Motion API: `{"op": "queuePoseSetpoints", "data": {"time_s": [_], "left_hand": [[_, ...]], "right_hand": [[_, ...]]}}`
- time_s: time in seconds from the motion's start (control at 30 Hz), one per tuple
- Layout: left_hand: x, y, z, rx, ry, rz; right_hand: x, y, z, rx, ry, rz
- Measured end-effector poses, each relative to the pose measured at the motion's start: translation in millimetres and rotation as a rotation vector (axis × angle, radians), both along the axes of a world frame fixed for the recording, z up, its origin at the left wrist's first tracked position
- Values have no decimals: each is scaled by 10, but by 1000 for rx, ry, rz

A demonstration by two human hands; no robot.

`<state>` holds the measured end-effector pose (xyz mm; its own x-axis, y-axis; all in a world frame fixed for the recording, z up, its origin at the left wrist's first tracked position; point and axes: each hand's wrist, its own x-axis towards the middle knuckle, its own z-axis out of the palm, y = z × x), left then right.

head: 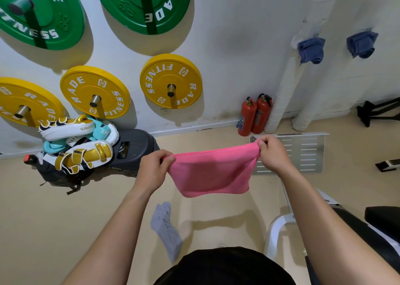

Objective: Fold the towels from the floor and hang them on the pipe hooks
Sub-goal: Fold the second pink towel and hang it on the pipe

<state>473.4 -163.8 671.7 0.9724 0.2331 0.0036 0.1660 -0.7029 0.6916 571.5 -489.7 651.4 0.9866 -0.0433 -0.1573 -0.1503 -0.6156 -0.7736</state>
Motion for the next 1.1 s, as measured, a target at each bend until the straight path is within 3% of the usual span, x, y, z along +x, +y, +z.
{"op": "queuePoseSetpoints", "data": {"time_s": [0.17, 0.33, 0.43, 0.5, 0.6, 0.73, 0.87, 1.1], "left_hand": [[67, 132, 42, 19, -15, 80], [96, 9, 131, 32, -78, 226], [118, -160, 87, -130, -50, 358], [112, -299, 24, -282, -10, 366], [74, -639, -15, -471, 30, 286], [9, -1012, -89, -618, 57, 176], [-50, -1045, -115, -633, 83, 133], [-122, -998, -96, -472, 27, 183]], "right_hand": [[-111, 42, -43, 57, 27, 60], [-131, 162, -33, 128, 27, -22], [-164, 303, -68, 180, 36, -118], [-238, 438, -89, 328, 90, -185], [-460, 684, -43, 527, 145, -159], [-709, 879, -33, 644, 156, -48], [-768, 869, -65, 679, 137, 12], [-826, 885, -95, 693, 137, -29]]}}
